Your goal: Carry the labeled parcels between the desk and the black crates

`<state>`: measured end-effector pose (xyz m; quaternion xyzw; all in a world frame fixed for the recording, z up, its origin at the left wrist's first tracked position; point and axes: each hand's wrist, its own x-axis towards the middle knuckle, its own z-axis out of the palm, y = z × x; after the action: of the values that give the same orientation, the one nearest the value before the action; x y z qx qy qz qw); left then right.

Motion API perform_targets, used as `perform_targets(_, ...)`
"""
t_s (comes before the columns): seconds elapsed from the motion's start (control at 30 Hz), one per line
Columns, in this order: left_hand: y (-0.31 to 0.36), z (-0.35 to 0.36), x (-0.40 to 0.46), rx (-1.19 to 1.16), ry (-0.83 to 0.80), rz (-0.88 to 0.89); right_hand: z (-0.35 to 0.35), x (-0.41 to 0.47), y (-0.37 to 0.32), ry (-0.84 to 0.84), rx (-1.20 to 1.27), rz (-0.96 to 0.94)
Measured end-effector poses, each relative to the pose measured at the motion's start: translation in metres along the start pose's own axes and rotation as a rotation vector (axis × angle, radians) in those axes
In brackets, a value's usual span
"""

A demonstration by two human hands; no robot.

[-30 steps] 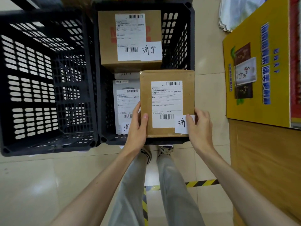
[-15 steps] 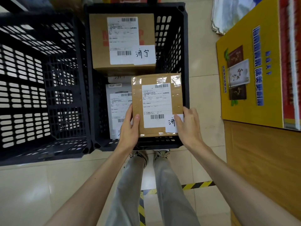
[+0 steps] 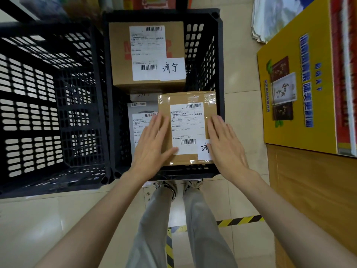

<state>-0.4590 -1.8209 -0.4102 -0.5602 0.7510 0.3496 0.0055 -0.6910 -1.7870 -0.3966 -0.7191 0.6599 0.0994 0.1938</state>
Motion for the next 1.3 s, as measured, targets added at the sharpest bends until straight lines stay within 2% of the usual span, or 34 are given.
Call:
perform_targets(0.13, -0.010, 0.008, 0.007, 0.202, -0.121, 0.110, 0.007, 0.004, 0.022, -0.058, -0.127, -0.091)
perform_targets(0.33, -0.018, 0.025, 0.004, 0.285, -0.130, 0.108, 0.017, 0.002, 0.023, -0.083, -0.269, -0.113)
perform_targets(0.53, -0.012, 0.023, 0.005, 0.324, -0.147, 0.082, 0.016, 0.004, 0.020, -0.094, -0.276, -0.096)
perform_targets(0.7, 0.012, 0.003, 0.007, 0.381, -0.147, 0.042, -0.010, 0.012, 0.006, -0.119, -0.168, -0.065)
perform_targets(0.83, 0.038, -0.043, 0.003, 0.366, -0.057, 0.062, -0.065, 0.015, -0.009, -0.004, -0.118, -0.032)
perform_targets(0.97, 0.076, -0.122, 0.002, 0.399, 0.064, 0.089, -0.148, 0.018, -0.024, 0.107, -0.104, -0.031)
perform_targets(1.07, 0.113, -0.200, 0.000, 0.436, 0.185, 0.113, -0.234, 0.015, -0.038, 0.214, -0.109, -0.018)
perform_targets(1.2, 0.168, -0.317, -0.012, 0.476, 0.453, 0.184, -0.360, 0.006, -0.057, 0.410, -0.136, -0.021)
perform_targets(1.3, 0.216, -0.407, -0.032, 0.510, 0.546, 0.183, -0.457, -0.008, -0.073, 0.540, -0.145, -0.019)
